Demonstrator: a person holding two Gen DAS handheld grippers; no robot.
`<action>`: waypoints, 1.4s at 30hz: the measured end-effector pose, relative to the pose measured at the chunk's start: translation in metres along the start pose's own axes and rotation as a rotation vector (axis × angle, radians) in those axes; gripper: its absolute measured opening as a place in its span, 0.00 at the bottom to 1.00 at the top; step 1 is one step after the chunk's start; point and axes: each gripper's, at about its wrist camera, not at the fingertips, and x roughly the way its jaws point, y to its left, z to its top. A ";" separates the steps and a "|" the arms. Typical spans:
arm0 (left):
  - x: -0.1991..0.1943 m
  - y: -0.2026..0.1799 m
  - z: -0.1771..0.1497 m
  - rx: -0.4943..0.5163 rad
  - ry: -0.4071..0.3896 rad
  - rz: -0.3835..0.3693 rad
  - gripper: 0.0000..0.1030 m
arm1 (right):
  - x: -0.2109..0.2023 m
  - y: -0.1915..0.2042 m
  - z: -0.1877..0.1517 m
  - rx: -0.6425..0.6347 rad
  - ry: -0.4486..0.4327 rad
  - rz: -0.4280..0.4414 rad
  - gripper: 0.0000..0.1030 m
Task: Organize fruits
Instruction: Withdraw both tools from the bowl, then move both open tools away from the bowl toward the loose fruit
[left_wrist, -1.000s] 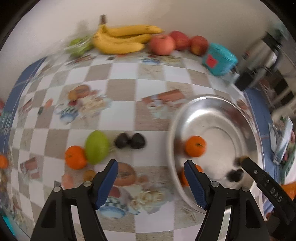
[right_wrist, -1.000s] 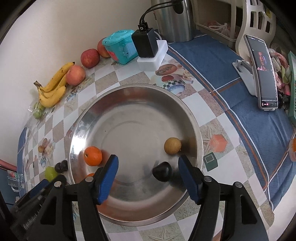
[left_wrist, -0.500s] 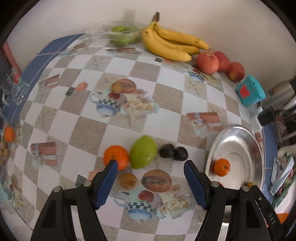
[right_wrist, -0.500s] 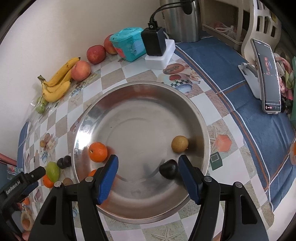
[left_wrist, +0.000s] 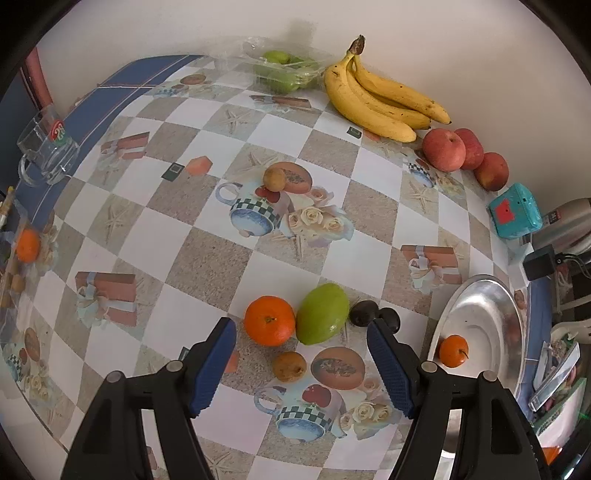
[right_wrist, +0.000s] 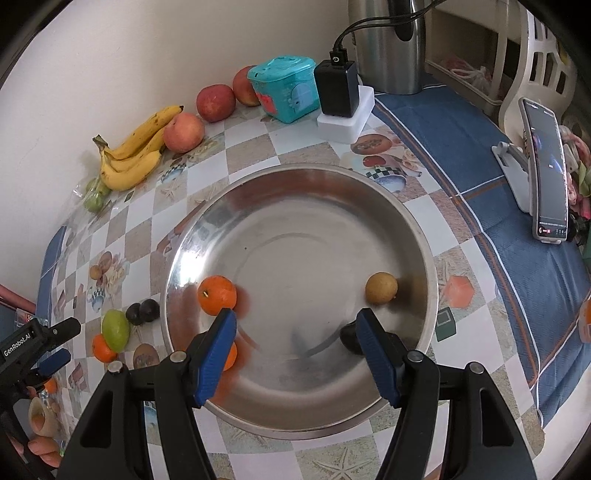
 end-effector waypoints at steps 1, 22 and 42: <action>0.001 0.000 0.000 -0.001 0.003 0.001 0.74 | 0.000 0.000 0.000 -0.001 0.001 0.000 0.66; 0.007 0.007 -0.003 -0.018 0.026 0.039 0.85 | 0.011 0.004 -0.005 -0.023 0.039 -0.025 0.72; 0.003 -0.001 -0.003 0.097 -0.044 0.170 1.00 | 0.013 0.006 -0.008 -0.057 0.004 -0.061 0.97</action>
